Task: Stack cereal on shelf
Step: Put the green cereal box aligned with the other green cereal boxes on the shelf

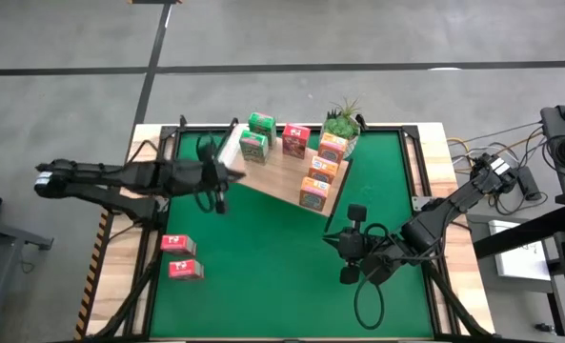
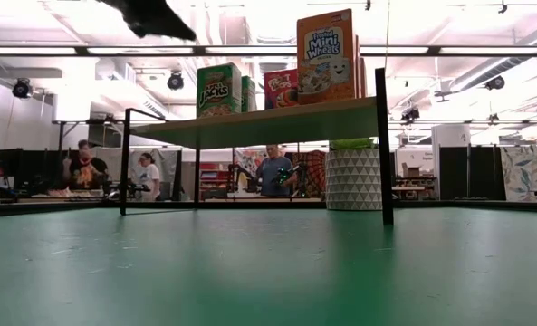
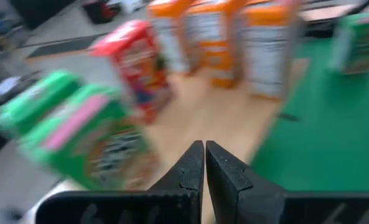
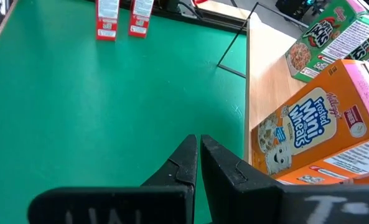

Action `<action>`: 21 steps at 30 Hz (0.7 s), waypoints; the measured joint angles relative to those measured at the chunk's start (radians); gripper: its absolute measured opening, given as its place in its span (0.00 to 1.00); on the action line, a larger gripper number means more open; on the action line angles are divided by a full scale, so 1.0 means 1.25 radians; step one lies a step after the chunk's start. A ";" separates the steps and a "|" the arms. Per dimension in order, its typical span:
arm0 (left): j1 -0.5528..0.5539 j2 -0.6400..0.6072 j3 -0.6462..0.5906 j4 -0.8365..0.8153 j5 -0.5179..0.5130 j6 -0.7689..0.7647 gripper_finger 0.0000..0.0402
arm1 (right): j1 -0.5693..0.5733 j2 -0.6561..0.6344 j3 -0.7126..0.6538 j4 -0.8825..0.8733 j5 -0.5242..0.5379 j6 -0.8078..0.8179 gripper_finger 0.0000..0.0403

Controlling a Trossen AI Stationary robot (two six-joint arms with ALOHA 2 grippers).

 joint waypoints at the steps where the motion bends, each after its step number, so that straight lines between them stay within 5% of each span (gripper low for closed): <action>1: -0.029 0.001 0.000 0.002 -0.003 -0.008 0.00 | 0.000 0.000 -0.001 0.006 0.000 0.000 0.02; 11: -0.288 0.011 0.000 0.061 -0.076 -0.072 0.00 | 0.000 0.000 -0.001 0.064 -0.016 0.052 0.02; 21: -0.389 0.091 0.000 0.111 -0.092 -0.075 0.00 | -0.013 0.000 0.013 0.111 -0.228 0.208 0.02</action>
